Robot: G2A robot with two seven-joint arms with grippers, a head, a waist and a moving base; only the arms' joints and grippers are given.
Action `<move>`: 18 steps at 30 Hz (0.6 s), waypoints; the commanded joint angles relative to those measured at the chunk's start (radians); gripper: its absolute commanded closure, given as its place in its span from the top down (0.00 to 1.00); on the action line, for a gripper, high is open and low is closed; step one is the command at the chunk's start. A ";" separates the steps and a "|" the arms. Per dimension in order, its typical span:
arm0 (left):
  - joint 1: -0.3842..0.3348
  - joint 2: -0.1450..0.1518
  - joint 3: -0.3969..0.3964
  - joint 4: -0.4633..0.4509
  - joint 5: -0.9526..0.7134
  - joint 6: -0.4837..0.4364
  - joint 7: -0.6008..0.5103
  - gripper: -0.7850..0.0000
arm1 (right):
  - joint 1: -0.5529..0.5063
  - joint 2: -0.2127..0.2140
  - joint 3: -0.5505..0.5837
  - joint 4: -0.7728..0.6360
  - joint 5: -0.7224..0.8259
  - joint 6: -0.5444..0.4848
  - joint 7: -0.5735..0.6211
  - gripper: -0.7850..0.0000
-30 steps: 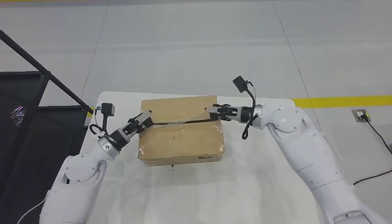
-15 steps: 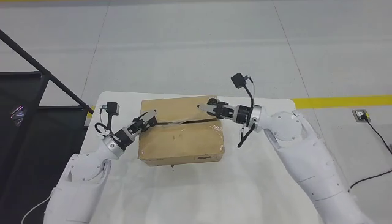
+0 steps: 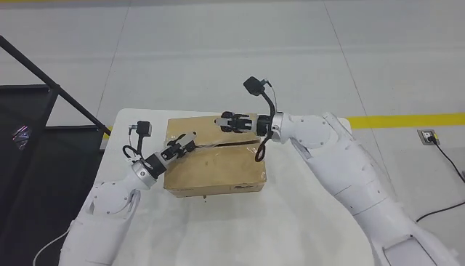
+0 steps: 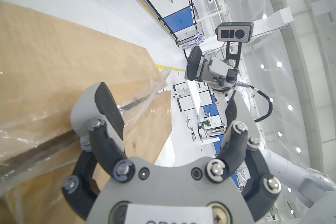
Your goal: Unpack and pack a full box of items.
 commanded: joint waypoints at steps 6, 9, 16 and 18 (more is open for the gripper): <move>-0.004 -0.001 0.011 -0.002 -0.003 -0.003 -0.003 1.00 | 0.064 -0.040 -0.056 0.131 0.008 -0.001 0.029 0.13; -0.006 -0.001 0.013 -0.003 -0.003 -0.003 -0.006 1.00 | 0.074 -0.048 -0.052 0.162 -0.008 -0.044 -0.044 0.00; -0.014 -0.004 0.029 -0.002 -0.003 0.000 -0.008 1.00 | 0.086 -0.067 -0.068 0.207 -0.044 -0.053 -0.077 0.00; -0.015 -0.005 0.033 -0.004 -0.003 0.001 -0.009 1.00 | 0.095 -0.074 -0.075 0.223 -0.060 -0.046 -0.098 0.00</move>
